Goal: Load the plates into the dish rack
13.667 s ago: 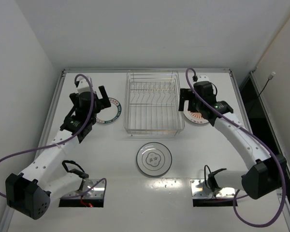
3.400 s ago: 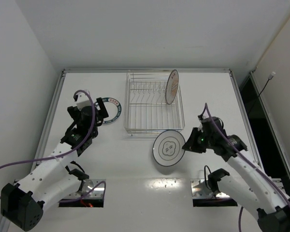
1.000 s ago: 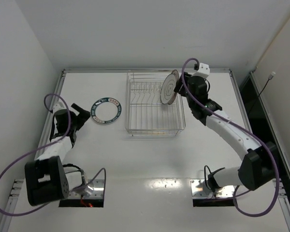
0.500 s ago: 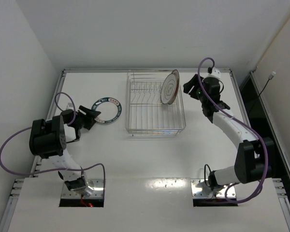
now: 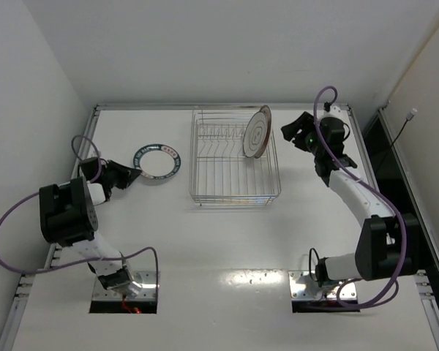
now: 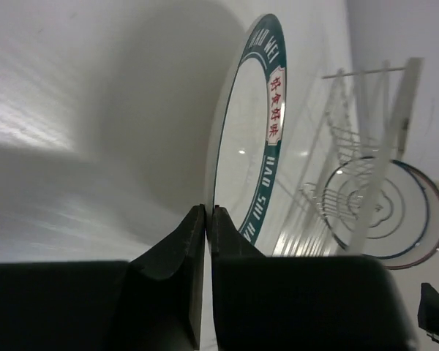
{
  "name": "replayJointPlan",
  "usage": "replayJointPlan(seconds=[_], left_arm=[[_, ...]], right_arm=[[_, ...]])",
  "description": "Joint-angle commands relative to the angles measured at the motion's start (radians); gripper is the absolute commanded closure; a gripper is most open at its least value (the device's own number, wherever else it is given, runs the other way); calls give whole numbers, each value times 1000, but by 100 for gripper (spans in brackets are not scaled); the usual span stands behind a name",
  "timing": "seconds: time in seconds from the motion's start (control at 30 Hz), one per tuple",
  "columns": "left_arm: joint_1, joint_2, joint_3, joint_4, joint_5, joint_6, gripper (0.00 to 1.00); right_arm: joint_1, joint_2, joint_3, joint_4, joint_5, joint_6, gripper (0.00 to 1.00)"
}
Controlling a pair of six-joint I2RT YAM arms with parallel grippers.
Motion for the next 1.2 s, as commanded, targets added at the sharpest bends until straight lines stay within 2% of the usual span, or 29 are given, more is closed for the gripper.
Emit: replayJointPlan(seconds=[0.0, 0.13, 0.2, 0.23, 0.27, 0.3, 0.33, 0.37, 0.4, 0.43, 0.47, 0.53, 0.6, 0.7, 0.83, 1.17], left_arm=[[11, -209, 60, -86, -15, 29, 100], [11, -507, 71, -109, -50, -64, 100], [-15, -580, 80, -109, -60, -111, 100], [-30, -611, 80, -109, -60, -124, 100], [-45, -640, 80, -109, -60, -133, 100], [-56, -692, 89, -122, -60, -151, 100], [-79, -717, 89, -122, -48, -162, 100], [-88, -740, 89, -122, -38, -162, 100], [-88, -760, 89, -132, -29, -176, 100], [-119, -793, 89, -132, -11, -190, 100], [-133, -806, 89, -141, -11, -190, 100], [-173, -826, 71, -150, 0, -204, 100], [-196, -838, 48, -104, 9, -239, 100], [-242, -838, 5, -23, 37, -294, 100], [-283, -838, 5, -33, 16, -271, 100], [-305, -847, 58, -142, -12, -221, 100]], right_arm=[[12, -46, 88, 20, -114, -12, 44], [67, -32, 157, 54, -276, 18, 44], [86, -11, 166, 114, -359, 59, 35], [95, 3, 149, 254, -410, 98, 31], [106, 20, 128, 370, -514, 213, 28], [106, 65, 102, 496, -547, 301, 24], [115, 96, 51, 731, -573, 395, 22], [126, 134, 34, 849, -573, 575, 21], [135, 180, 23, 967, -588, 656, 21], [147, 283, 23, 1189, -597, 731, 19], [176, 335, 23, 1292, -598, 864, 19], [225, 456, 66, 1489, -564, 957, 18], [259, 489, 75, 1514, -536, 991, 18], [328, 466, 109, 1336, -558, 882, 16], [371, 408, 143, 1184, -547, 743, 16], [382, 336, 111, 1105, -507, 679, 18]])
